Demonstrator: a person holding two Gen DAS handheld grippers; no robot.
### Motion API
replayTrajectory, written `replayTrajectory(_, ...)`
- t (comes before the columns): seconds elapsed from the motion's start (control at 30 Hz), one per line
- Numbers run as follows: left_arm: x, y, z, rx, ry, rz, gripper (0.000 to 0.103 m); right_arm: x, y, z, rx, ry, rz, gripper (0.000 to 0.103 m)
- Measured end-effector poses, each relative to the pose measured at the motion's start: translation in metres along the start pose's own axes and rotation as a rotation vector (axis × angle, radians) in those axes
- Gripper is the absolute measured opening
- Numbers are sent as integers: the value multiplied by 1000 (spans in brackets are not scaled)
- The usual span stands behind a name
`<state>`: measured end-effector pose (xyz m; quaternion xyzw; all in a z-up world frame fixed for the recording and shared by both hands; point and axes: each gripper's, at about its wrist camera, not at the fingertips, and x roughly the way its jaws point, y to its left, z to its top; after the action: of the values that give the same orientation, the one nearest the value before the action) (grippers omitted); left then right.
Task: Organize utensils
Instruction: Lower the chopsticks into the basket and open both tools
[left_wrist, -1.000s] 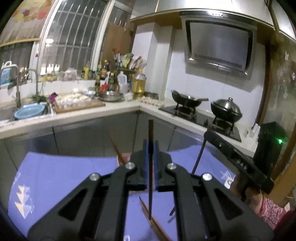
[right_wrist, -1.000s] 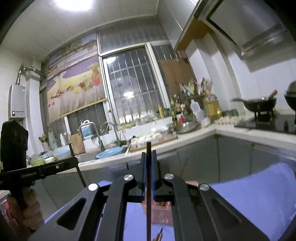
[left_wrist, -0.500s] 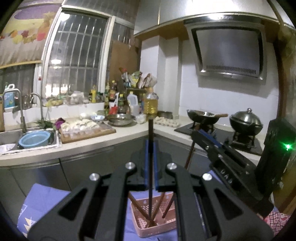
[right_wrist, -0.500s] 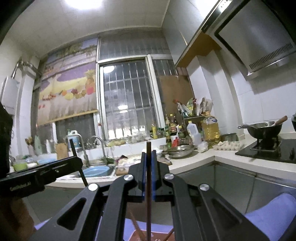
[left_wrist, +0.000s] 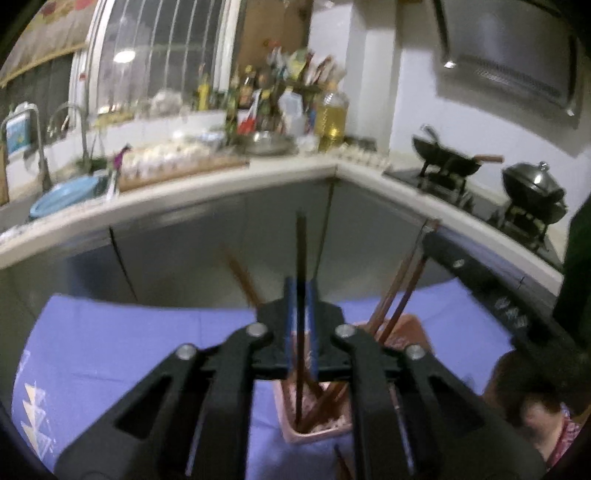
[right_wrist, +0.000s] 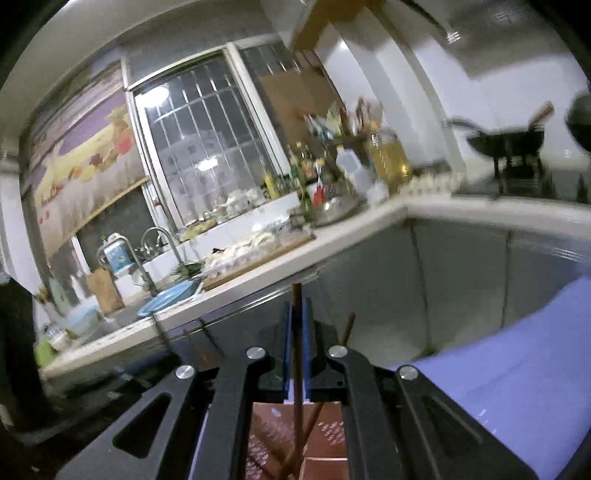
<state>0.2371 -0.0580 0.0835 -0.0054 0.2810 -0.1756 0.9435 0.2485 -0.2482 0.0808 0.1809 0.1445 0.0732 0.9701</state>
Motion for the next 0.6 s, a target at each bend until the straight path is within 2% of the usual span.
replayTrajectory(0.07, -1, 7, -3, -46, 16, 9, 45, -3, -1, -2, -2, 9, -14, 15)
replayTrajectory(0.17, -32, 12, -7, -80, -45, 5, 45, -22, 2, -1, -20, -16, -17, 23)
replayTrajectory(0.23, -55, 15, -13, -100, -83, -2, 45, -41, 3, -3, -21, -35, -10, 24)
replayTrajectory(0.37, -103, 15, -49, -105, -119, -11, 45, -88, 1, -23, -11, -50, 15, 24)
replayTrajectory(0.43, -118, 14, -78, -107, -94, -24, 45, -107, -2, -42, -6, -30, 22, 24)
replayTrajectory(0.6, -120, 9, -162, -120, 101, -66, 45, -138, -9, -117, -29, 151, -2, 24)
